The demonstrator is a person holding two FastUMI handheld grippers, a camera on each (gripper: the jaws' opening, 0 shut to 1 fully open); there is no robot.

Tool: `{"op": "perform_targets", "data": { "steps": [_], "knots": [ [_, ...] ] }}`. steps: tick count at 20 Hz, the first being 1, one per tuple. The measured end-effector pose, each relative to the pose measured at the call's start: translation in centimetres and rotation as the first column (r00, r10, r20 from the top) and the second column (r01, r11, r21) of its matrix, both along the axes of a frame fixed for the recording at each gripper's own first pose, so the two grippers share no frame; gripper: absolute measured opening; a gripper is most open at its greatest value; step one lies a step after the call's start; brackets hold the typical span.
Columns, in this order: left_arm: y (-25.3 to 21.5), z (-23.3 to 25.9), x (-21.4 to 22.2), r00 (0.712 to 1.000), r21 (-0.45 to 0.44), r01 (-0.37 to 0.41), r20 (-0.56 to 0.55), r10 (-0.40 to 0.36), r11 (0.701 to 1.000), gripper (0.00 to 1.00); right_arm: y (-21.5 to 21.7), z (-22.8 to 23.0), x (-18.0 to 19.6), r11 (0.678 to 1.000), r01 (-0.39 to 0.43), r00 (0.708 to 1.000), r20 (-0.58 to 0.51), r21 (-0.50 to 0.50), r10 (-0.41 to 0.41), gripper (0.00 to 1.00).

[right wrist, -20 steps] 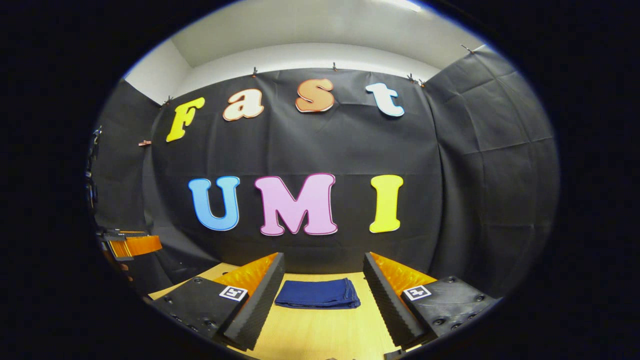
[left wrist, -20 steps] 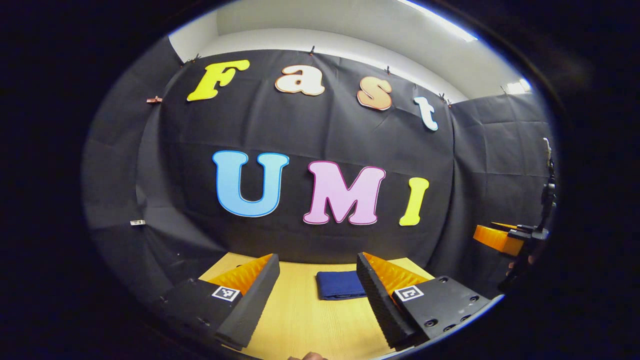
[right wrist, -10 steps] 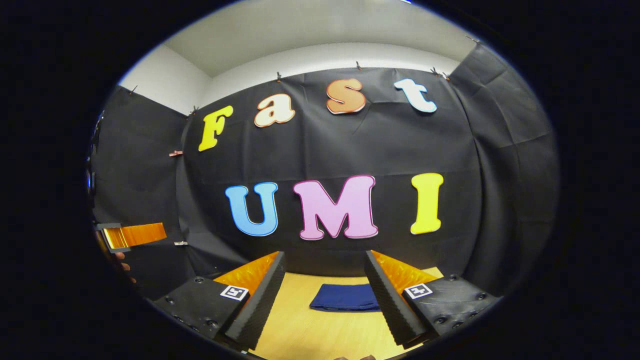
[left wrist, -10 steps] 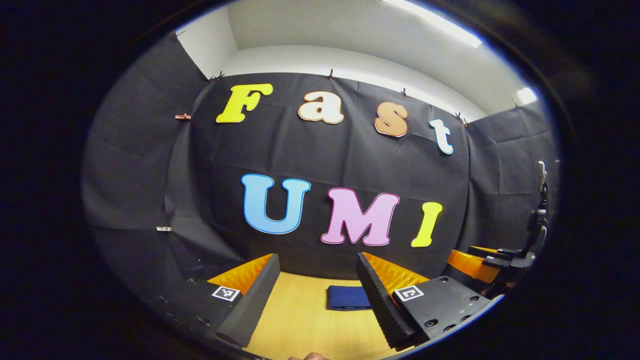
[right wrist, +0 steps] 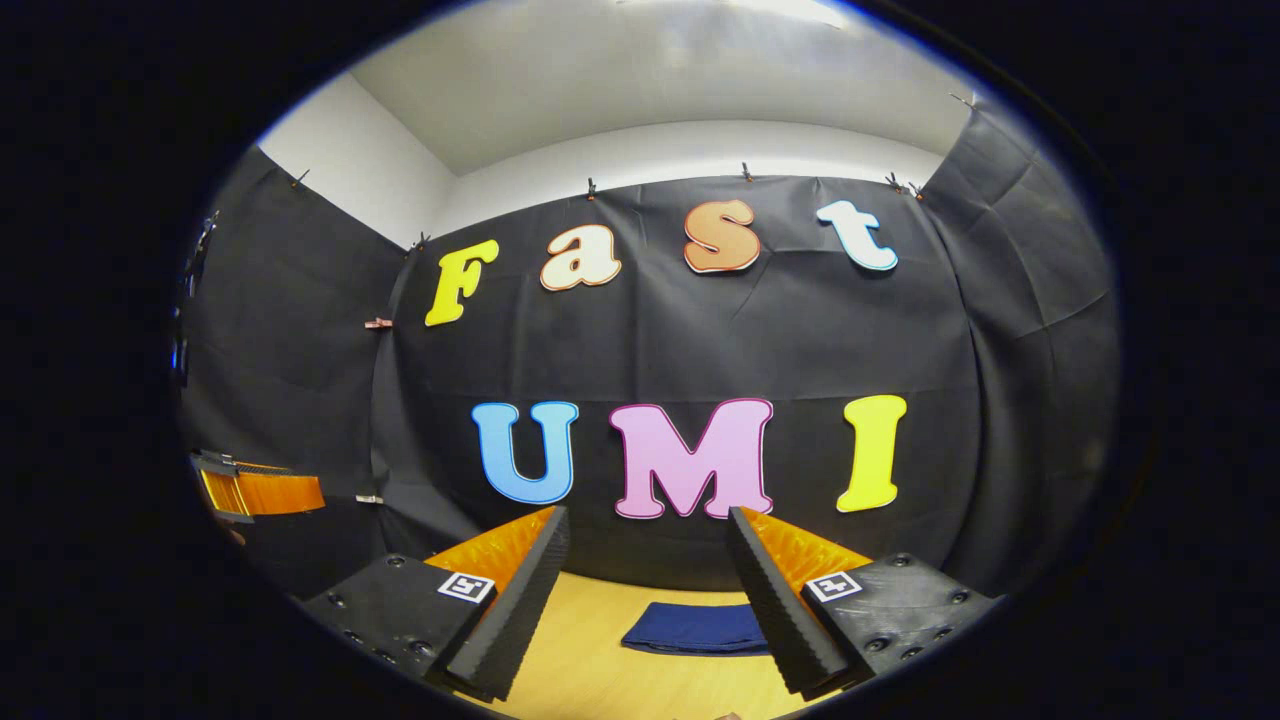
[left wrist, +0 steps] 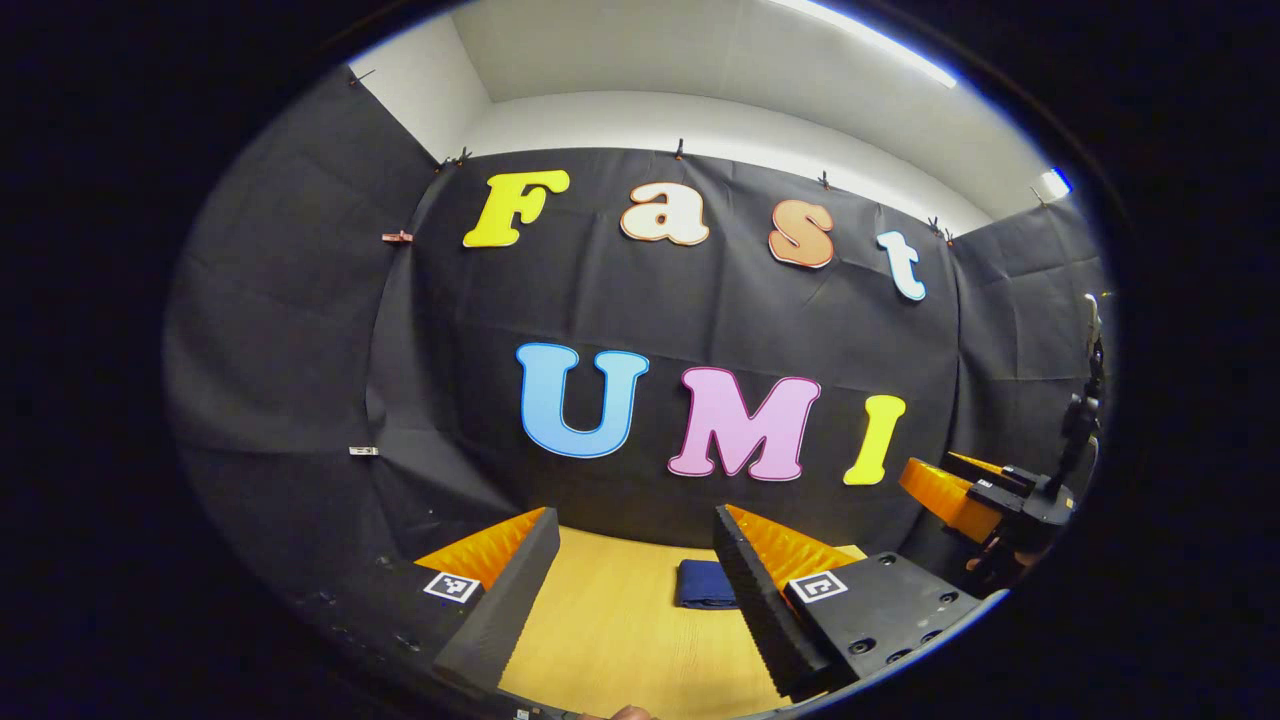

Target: Grasp the waist and the cuffs of the jeans and fold them to make the two legs overlap; first hold the waist and fold one-third of the jeans toward the cuffs, then hold the cuffs and fold the remaining one-third in the same direction to finish folding.

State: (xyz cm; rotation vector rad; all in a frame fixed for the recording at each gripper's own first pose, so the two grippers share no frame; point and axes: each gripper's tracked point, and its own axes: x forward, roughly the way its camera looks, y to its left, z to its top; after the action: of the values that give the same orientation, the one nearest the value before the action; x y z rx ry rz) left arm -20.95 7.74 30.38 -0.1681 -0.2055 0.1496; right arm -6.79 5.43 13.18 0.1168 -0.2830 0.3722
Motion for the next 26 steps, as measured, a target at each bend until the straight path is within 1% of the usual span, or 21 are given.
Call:
{"op": "perform_targets", "data": {
  "steps": [2, 3, 4, 5, 7, 17, 18, 19, 20, 21, 26],
  "knots": [
    [0.0, -0.1, -0.3, 1.000, 0.006, 0.003, 0.001, -0.003, 1.000, 0.96, -0.2, 0.2, -0.2, 1.000, 0.009, 1.000, 0.005, -0.002, -0.009, 0.97],
    [0.1, -0.3, -0.4, 1.000, 0.004, 0.004, -0.004, -0.004, 1.000, 0.96, -0.5, 0.2, -0.1, 1.000, 0.015, 1.000, 0.009, -0.006, -0.015, 1.00],
    [0.1, -0.3, -0.4, 1.000, 0.001, 0.005, -0.008, -0.005, 1.000, 0.92, -0.5, 0.2, -0.2, 1.000, 0.018, 1.000, 0.016, -0.010, -0.018, 0.96],
    [0.4, -0.2, -0.5, 1.000, -0.002, 0.006, -0.009, -0.006, 1.000, 0.96, -0.6, 0.1, -0.2, 1.000, 0.023, 1.000, 0.019, -0.016, -0.022, 0.96],
    [0.7, -0.5, -0.2, 1.000, -0.002, 0.008, -0.017, -0.008, 1.000, 0.96, -0.7, 0.1, -0.3, 0.999, 0.026, 0.999, 0.024, -0.026, -0.026, 0.96],
    [0.3, -0.2, 1.0, 0.999, 0.029, 0.042, -0.022, -0.041, 0.999, 0.96, -2.1, -0.9, 0.0, 0.995, 0.098, 0.995, 0.013, -0.033, -0.097, 0.96],
    [0.2, -0.1, 1.3, 0.999, 0.027, 0.048, -0.023, -0.047, 0.998, 0.96, -2.2, -0.8, 0.0, 0.994, 0.104, 0.994, 0.012, -0.032, -0.104, 1.00],
    [0.3, -0.2, 1.5, 0.998, 0.024, 0.054, -0.025, -0.054, 0.998, 0.96, -2.3, -0.9, 0.1, 0.993, 0.110, 0.994, 0.012, -0.031, -0.109, 0.96],
    [0.3, -0.1, 1.7, 0.998, 0.022, 0.059, -0.024, -0.058, 0.998, 0.96, -2.5, -1.0, 0.1, 0.993, 0.116, 0.993, 0.013, -0.030, -0.116, 1.00],
    [0.4, -0.1, 1.8, 0.998, 0.023, 0.063, -0.023, -0.062, 0.998, 0.96, -2.7, -0.9, 0.1, 0.992, 0.123, 0.992, 0.015, -0.029, -0.122, 0.96],
    [-0.1, 0.2, 2.3, 0.997, 0.038, 0.079, -0.017, -0.078, 0.996, 0.96, -3.4, -1.1, 0.2, 0.988, 0.153, 0.988, 0.011, -0.024, -0.152, 0.96]
  ]
}}
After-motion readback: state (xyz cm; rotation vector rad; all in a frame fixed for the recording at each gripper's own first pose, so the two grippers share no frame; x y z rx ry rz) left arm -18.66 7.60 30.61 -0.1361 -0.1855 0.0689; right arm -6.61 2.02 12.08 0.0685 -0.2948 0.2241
